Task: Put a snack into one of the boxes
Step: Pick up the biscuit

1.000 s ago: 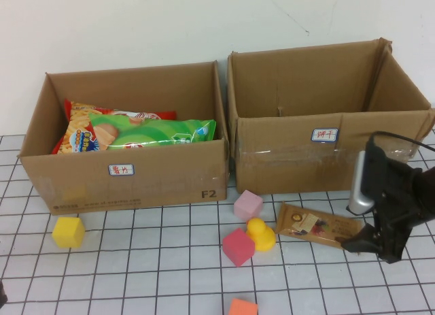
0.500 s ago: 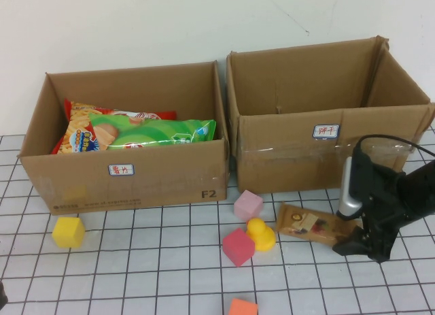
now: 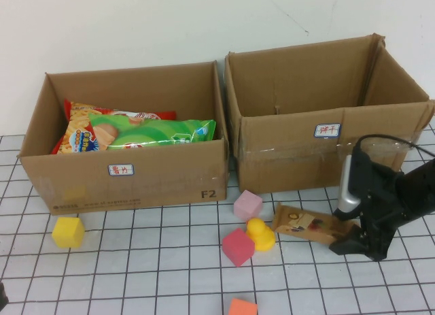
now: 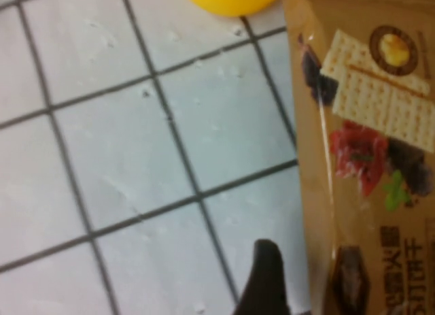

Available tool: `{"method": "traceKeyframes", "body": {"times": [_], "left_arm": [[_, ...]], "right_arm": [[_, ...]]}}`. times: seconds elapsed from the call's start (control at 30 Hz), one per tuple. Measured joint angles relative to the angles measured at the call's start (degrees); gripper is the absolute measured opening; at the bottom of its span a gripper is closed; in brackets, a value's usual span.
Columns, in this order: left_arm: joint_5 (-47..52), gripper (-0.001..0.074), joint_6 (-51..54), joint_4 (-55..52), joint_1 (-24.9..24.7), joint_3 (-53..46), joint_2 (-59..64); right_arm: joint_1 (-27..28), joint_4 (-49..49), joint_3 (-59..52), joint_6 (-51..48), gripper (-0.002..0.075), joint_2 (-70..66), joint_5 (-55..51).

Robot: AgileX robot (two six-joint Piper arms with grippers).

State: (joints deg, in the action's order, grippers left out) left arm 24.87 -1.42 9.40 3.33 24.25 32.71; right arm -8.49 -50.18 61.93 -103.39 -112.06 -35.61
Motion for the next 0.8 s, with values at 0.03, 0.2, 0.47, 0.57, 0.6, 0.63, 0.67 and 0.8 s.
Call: {"method": "traceKeyframes", "body": {"times": [0.03,0.2,0.47,0.57,0.6,0.63,0.67,0.8], "left_arm": [[0.00,-0.0001,0.00,0.00,0.00,0.00,0.00],[0.00,-0.0001,0.00,0.00,0.00,0.00,0.00],[0.00,-0.0001,1.42,0.00,0.00,0.00,0.00],[0.00,-0.0001,1.42,0.00,0.00,0.00,0.00],[0.00,-0.0001,1.42,0.00,0.00,0.00,0.00],[0.00,-0.0001,1.42,0.00,0.00,0.00,0.00],[0.00,-0.0001,1.42,0.00,0.00,0.00,0.00],[0.00,-0.0001,1.42,0.00,0.00,0.00,0.00]], "right_arm": [[0.00,0.01,0.10,0.11,0.0545,0.00,-0.66],[0.00,-0.13,0.10,0.36,0.0545,-0.21,-7.32],[0.00,-0.27,-0.11,1.61,0.0545,0.74,-10.62],[0.00,-0.27,-0.11,3.90,0.0544,2.73,-10.61],[0.00,-0.27,-0.11,4.90,0.0540,3.58,-10.61],[0.00,-0.27,-0.11,5.70,0.0536,4.25,-10.61],[0.00,-0.27,-0.11,6.78,0.0525,5.13,-10.51],[0.00,-0.27,-0.11,17.06,0.0430,8.17,-10.51]]}}
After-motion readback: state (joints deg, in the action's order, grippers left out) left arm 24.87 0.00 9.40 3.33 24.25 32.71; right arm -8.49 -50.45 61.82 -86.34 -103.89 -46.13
